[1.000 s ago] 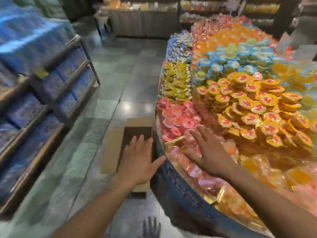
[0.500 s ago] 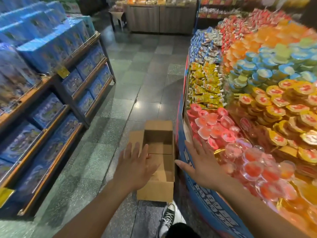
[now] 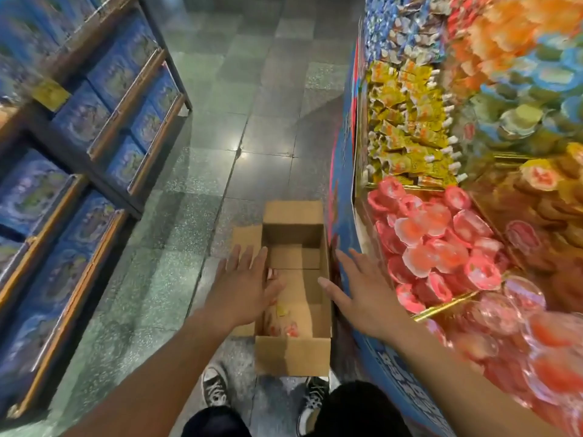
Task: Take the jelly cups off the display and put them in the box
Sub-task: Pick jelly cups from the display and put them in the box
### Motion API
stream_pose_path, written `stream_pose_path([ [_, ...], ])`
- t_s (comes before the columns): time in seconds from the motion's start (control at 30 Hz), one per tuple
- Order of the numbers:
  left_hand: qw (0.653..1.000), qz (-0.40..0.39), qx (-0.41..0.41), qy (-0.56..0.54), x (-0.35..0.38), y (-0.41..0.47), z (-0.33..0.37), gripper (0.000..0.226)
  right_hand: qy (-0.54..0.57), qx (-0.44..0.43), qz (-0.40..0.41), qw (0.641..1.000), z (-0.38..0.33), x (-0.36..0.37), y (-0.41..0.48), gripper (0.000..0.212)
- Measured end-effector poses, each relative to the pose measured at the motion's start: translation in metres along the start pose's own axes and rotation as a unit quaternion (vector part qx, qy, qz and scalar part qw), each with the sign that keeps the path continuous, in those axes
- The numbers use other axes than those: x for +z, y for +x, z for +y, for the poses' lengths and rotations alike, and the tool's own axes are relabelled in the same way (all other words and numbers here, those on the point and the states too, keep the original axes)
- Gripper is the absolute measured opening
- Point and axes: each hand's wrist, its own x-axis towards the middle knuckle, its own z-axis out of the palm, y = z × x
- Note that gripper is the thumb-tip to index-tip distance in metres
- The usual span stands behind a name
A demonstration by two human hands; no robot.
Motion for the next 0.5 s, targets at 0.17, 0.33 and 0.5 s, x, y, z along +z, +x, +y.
stream_pose_path([
  [0.17,0.998,-0.05,0.048,0.009,0.052,0.082,-0.03,0.082,0.042,0.043,0.004,0.998,0.015,0.058,0.062,0.078],
  [0.33,0.991,-0.073,0.108,0.034,0.135,0.169,-0.074,0.08,0.087,0.127,0.024,0.988,0.048,0.161,0.128,0.08],
  [0.5,0.981,-0.091,0.165,0.046,0.237,0.265,-0.119,0.078,0.126,0.188,0.012,0.974,0.088,0.284,0.19,0.081],
])
